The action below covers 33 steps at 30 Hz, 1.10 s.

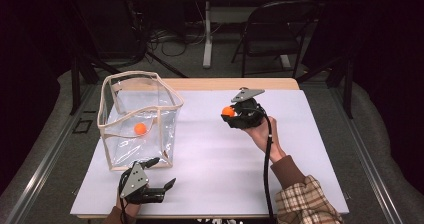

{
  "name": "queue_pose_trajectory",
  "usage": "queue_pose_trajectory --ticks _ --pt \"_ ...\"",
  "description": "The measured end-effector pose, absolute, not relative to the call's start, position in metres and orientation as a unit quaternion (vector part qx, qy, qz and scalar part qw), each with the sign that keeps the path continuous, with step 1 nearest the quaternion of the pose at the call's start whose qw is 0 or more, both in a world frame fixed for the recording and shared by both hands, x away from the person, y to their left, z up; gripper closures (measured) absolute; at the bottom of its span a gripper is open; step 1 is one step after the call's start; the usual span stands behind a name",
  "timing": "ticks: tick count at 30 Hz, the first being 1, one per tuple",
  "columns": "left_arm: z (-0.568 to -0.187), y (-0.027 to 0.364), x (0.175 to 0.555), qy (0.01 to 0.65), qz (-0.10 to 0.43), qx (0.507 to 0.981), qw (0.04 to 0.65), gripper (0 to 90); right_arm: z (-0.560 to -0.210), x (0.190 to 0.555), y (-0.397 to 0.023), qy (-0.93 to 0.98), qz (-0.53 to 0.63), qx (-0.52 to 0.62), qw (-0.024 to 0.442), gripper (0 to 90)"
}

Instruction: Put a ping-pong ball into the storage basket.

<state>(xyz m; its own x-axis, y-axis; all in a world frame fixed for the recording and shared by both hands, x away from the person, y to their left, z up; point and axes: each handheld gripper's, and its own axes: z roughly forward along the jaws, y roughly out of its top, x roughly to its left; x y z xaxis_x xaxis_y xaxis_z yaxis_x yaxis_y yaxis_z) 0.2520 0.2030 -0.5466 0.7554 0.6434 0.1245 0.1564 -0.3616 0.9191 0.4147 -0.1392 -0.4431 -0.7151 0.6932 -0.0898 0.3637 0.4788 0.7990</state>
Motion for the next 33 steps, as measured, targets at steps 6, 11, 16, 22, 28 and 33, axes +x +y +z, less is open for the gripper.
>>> queue_pose_trajectory --ticks 6,11,16,22,28,33 --pt "-0.547 0.203 0.252 0.253 0.241 0.789 0.505 15.9 -0.439 0.414 -0.139 0.834 0.402 0.316 0.207 50.9" --pt "-0.546 0.203 0.252 0.251 0.241 0.79 0.505 15.9 -0.434 0.414 -0.139 0.833 0.404 0.314 0.211 50.9" --pt "-0.546 0.203 0.252 0.252 0.241 0.789 0.505 15.9 -0.431 0.414 -0.139 0.831 0.407 0.313 0.213 50.9" --pt "-0.546 0.203 0.252 0.252 0.242 0.789 0.506 15.9 -0.426 0.413 -0.138 0.831 0.406 0.312 0.217 50.9" --pt "-0.546 0.203 0.252 0.252 0.241 0.789 0.506 15.9 -0.421 0.413 -0.136 0.831 0.407 0.307 0.221 50.9" --pt "-0.546 0.203 0.252 0.252 0.241 0.789 0.505 15.9 -0.416 0.414 -0.133 0.831 0.41 0.304 0.223 50.9"
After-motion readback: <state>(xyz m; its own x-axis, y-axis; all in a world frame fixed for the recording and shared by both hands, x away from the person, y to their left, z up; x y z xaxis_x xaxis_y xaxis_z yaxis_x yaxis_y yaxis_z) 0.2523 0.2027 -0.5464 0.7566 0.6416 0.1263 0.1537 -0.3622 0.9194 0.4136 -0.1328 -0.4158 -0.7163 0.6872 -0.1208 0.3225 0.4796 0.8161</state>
